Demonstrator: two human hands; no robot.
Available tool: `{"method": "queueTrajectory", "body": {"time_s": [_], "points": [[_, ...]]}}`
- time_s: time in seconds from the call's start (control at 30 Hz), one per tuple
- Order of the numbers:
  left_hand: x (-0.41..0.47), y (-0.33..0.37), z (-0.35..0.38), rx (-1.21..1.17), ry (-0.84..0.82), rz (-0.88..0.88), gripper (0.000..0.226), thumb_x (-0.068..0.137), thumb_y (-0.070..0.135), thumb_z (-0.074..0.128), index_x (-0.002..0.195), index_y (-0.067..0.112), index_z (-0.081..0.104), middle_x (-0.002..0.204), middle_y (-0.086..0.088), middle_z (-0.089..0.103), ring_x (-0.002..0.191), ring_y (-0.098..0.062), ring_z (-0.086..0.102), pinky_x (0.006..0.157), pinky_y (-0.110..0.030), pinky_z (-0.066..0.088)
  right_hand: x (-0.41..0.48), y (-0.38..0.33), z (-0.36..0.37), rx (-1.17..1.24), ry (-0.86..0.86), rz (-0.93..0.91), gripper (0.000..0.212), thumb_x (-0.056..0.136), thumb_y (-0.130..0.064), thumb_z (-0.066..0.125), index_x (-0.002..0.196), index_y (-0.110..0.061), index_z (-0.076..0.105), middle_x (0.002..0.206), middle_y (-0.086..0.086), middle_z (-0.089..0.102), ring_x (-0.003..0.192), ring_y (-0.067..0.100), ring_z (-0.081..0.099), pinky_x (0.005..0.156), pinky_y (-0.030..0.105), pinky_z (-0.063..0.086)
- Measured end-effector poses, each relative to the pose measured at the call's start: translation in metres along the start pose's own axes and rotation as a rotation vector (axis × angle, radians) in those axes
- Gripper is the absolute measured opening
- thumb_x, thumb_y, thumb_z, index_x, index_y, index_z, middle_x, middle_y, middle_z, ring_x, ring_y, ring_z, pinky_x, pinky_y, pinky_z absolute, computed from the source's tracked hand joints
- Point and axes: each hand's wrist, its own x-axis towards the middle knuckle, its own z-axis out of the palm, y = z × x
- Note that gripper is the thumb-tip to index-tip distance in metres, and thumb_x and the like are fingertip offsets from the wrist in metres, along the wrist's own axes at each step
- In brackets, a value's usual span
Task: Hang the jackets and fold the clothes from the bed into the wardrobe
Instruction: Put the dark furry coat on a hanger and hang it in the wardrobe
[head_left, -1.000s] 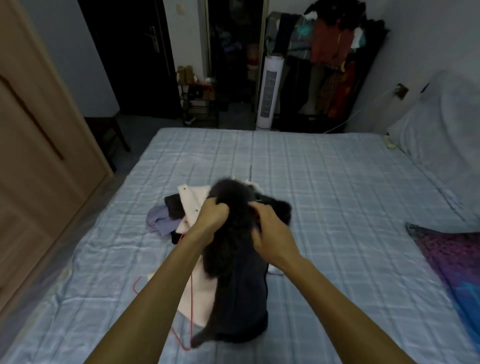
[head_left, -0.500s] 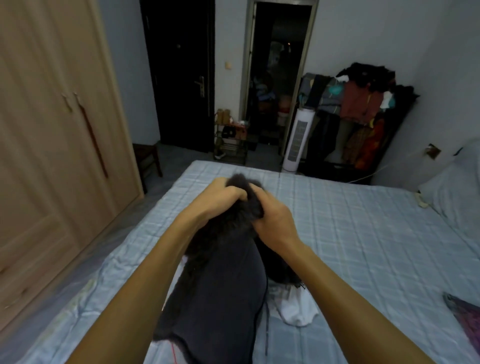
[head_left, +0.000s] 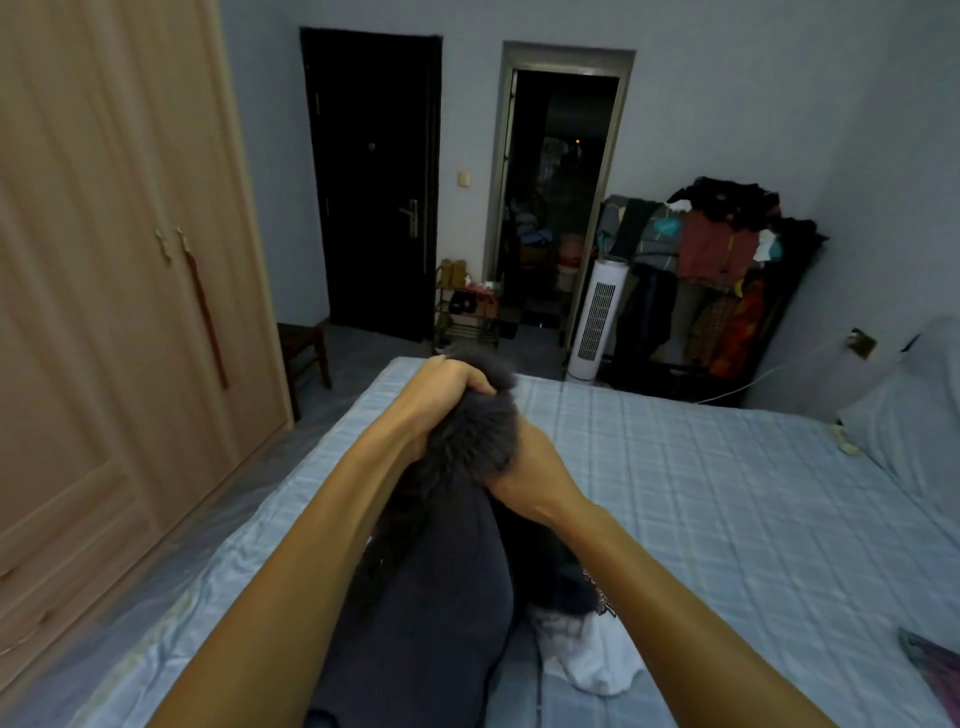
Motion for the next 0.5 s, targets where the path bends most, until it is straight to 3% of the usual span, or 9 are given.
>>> {"method": "queueTrajectory", "body": {"time_s": [0.17, 0.3, 0.4, 0.5], "points": [[-0.010, 0.001, -0.012, 0.015, 0.027, 0.071, 0.028, 0.074, -0.009, 0.054, 0.096, 0.000, 0.068, 0.088, -0.012, 0.069, 0.079, -0.019, 0.065, 0.069, -0.024, 0.052, 0.013, -0.006, 0.019, 0.238, 0.201, 0.157, 0.004, 0.091, -0.017, 0.059, 0.093, -0.014, 0.061, 0.088, -0.002, 0.062, 0.080, 0.008, 0.057, 0.070, 0.025, 0.048], [-0.020, -0.009, -0.016, 0.172, 0.125, 0.218, 0.028, 0.086, 0.008, 0.062, 0.113, 0.009, 0.056, 0.100, -0.001, 0.064, 0.098, -0.017, 0.061, 0.074, -0.014, 0.047, 0.021, -0.016, 0.005, 0.290, 0.368, 0.019, 0.017, 0.088, -0.005, 0.061, 0.088, -0.022, 0.058, 0.082, -0.012, 0.060, 0.075, -0.002, 0.054, 0.070, 0.015, 0.045], [-0.035, -0.028, 0.000, 0.456, 0.348, 0.509, 0.056, 0.082, 0.029, 0.069, 0.126, 0.019, 0.037, 0.119, -0.002, 0.052, 0.109, -0.017, 0.054, 0.092, -0.029, 0.044, 0.026, -0.019, -0.015, 0.182, 0.451, 0.069, 0.017, 0.087, -0.012, 0.061, 0.094, -0.027, 0.055, 0.075, -0.016, 0.058, 0.072, 0.005, 0.054, 0.062, 0.024, 0.039], [-0.047, -0.062, 0.029, 0.934, 0.588, 0.831, 0.076, 0.072, 0.036, 0.074, 0.132, 0.013, 0.034, 0.132, -0.016, 0.035, 0.122, -0.033, 0.039, 0.103, -0.046, 0.033, 0.026, -0.022, -0.039, -0.032, 0.534, 0.105, 0.017, 0.088, -0.022, 0.061, 0.104, -0.027, 0.057, 0.075, -0.011, 0.059, 0.071, 0.014, 0.055, 0.061, 0.030, 0.039]]}}
